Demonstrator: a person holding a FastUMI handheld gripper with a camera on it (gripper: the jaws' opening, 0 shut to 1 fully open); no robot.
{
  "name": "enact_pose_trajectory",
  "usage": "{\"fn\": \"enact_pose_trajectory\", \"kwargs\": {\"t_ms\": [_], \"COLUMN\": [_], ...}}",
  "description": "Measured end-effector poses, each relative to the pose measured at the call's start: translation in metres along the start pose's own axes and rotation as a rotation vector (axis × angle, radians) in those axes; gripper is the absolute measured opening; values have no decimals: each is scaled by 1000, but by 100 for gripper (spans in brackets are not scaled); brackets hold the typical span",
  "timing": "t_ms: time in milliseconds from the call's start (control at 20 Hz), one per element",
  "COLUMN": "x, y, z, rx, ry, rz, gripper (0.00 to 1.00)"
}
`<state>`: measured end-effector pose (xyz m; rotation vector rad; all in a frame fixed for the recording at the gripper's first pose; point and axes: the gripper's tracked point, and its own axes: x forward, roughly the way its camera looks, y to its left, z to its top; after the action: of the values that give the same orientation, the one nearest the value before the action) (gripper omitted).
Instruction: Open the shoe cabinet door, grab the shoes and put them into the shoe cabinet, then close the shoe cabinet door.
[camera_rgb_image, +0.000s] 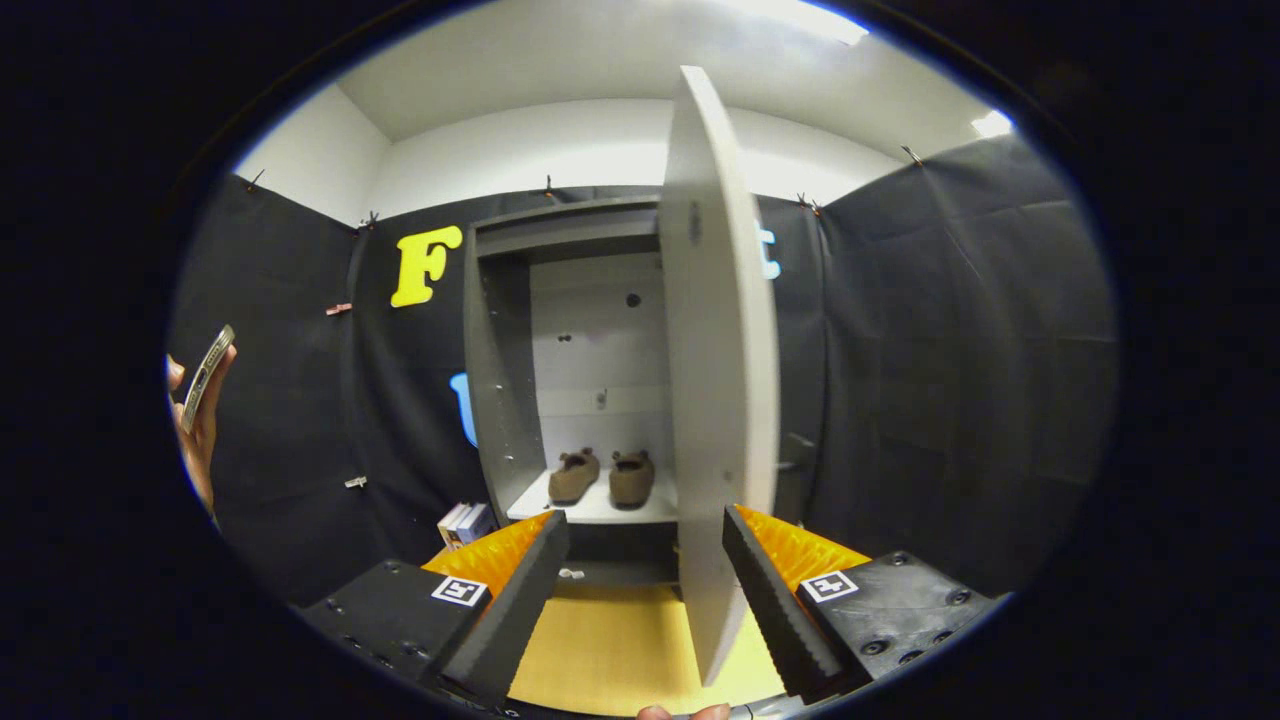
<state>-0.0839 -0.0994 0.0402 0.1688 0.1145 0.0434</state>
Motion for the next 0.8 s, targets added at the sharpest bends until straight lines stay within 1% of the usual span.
{"fn": "enact_pose_trajectory", "kwargs": {"t_ms": [150, 250, 350, 550, 750, 800], "x": [-5, 5, 19, 60, 95, 96], "y": [-57, -92, -119, -148, -142, -141], "z": [-5, -7, -4, -4, -13, -17], "rx": [-23, -22, -22, -19, -26, -21], "ry": [11, 16, 8, 6, 28, 35], "rz": [-104, -163, -198, -220, -208, -209], "gripper": [98, 98, 98, 98, 98, 98]}}
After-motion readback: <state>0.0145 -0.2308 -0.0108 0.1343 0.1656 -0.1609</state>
